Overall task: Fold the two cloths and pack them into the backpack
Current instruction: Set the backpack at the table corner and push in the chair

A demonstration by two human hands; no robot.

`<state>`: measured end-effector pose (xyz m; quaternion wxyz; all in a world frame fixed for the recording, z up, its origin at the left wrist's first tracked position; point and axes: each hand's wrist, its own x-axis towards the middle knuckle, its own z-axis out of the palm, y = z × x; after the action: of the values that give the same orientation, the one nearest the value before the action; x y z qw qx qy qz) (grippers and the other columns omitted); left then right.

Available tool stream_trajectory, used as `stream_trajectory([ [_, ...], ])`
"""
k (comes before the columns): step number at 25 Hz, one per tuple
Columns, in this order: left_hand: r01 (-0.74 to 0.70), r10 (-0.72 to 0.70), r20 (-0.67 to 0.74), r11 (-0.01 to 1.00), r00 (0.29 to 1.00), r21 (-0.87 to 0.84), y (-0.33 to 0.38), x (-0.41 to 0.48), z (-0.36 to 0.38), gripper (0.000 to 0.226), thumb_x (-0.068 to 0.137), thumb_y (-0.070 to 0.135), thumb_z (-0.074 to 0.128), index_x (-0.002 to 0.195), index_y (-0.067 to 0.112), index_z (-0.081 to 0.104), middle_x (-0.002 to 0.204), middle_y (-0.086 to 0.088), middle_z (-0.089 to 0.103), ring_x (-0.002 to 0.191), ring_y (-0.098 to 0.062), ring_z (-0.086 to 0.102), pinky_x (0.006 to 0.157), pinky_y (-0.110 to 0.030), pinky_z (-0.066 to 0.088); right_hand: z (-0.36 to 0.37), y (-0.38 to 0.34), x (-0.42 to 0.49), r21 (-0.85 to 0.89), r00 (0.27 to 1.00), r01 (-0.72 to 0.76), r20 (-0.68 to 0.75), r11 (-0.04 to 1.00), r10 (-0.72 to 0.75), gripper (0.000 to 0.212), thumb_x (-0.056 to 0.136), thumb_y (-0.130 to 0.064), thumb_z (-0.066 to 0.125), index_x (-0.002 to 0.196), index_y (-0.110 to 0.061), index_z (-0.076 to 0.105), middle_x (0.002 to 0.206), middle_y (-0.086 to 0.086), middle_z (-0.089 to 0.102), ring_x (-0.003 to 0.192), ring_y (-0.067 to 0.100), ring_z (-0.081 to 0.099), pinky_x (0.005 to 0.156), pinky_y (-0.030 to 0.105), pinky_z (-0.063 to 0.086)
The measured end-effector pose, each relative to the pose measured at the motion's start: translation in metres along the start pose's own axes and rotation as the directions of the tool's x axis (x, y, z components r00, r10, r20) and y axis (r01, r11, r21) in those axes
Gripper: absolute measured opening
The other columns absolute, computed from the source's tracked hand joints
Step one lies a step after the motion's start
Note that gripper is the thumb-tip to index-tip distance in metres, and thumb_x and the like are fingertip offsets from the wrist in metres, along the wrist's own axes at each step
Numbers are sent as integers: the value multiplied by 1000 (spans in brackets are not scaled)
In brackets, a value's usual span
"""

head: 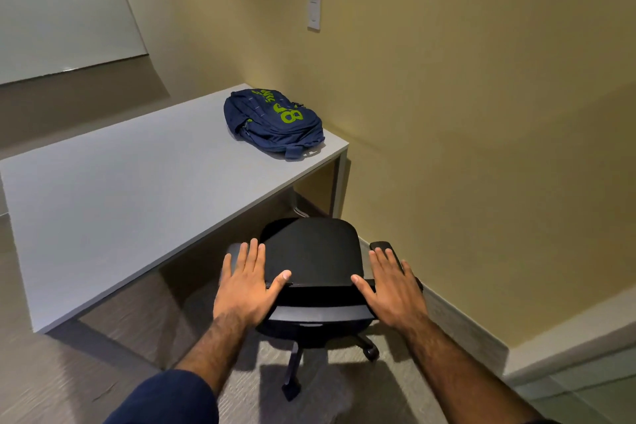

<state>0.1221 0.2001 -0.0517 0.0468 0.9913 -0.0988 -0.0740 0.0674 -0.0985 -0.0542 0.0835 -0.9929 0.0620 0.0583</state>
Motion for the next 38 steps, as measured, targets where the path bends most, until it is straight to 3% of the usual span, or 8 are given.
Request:
stream_trajectory([
  [4, 51, -51, -1, 999, 999, -17, 3, 13, -5, 98, 84, 83, -12, 160, 20, -14, 163, 2, -26, 151, -16, -25, 125, -47, -15, -7, 2, 26, -1, 999, 34, 40, 999, -34, 97, 87, -80, -2, 163, -20, 8, 170, -4, 4, 156, 13, -3, 127, 43, 1],
  [12, 143, -143, -11, 989, 990, -34, 22, 28, -8, 108, 73, 85, -26, 159, 20, -16, 164, 2, -26, 151, -16, -27, 124, -46, -16, -13, 20, 66, -19, 992, 112, 57, 994, -110, 91, 93, -78, 5, 163, -21, 7, 170, -4, 3, 156, 13, -3, 127, 43, 0],
  [26, 387, -390, -32, 919, 920, -74, 100, 66, 0, 100, 85, 85, -7, 162, 20, -8, 166, 4, -21, 153, -15, -22, 125, -45, -13, -44, 84, 168, -15, 921, 386, 65, 923, -384, 117, 73, -83, -19, 162, -16, 17, 169, 1, 13, 157, 18, 4, 127, 47, 2],
  [38, 464, -469, -38, 880, 882, -96, 97, 110, -8, 97, 88, 81, -4, 160, 17, -11, 165, 3, -24, 152, -14, -24, 125, -46, -16, -53, 72, 230, -39, 896, 438, 100, 898, -432, 115, 73, -84, -18, 162, -18, 15, 170, -3, 10, 156, 15, 0, 127, 45, 0],
])
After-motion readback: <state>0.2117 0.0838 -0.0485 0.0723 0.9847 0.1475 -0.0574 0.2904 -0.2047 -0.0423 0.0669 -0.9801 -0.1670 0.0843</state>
